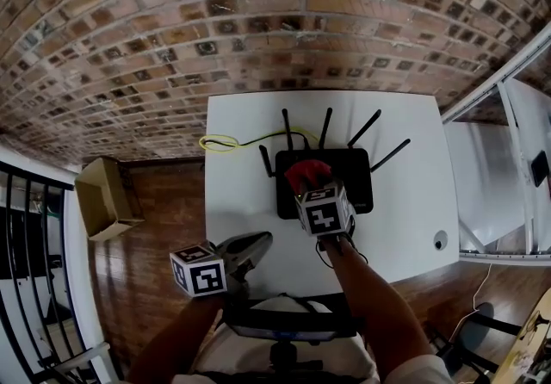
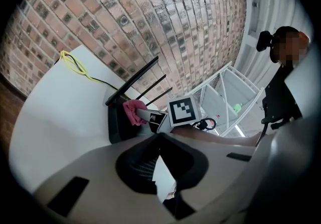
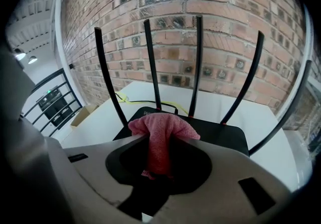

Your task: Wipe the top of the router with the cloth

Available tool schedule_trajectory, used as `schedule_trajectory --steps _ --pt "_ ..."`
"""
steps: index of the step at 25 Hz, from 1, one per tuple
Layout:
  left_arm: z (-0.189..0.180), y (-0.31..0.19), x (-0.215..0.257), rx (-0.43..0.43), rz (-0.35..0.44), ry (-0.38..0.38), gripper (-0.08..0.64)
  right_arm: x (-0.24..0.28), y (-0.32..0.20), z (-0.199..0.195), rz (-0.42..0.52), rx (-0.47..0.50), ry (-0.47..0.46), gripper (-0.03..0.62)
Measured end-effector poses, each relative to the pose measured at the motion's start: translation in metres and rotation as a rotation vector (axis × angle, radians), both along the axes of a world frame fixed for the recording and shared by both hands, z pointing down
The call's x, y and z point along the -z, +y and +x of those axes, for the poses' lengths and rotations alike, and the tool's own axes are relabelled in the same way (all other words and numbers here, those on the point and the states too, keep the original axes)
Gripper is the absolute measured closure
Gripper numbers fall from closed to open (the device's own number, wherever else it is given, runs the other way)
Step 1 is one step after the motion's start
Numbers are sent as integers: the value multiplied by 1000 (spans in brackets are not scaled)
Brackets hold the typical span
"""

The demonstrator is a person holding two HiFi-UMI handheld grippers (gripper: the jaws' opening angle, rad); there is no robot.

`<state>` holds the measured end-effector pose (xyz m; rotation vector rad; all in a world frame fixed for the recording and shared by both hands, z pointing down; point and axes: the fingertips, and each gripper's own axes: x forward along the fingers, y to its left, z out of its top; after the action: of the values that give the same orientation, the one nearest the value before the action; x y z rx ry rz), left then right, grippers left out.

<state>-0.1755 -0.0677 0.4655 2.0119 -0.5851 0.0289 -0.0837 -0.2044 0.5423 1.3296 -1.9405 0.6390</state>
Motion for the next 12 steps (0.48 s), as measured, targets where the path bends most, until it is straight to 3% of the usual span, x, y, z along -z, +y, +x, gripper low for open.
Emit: schedule_trajectory --steps 12 --pt "23 2 -4 -63 -13 -1 551 -3 3 67 7 -106 28 486"
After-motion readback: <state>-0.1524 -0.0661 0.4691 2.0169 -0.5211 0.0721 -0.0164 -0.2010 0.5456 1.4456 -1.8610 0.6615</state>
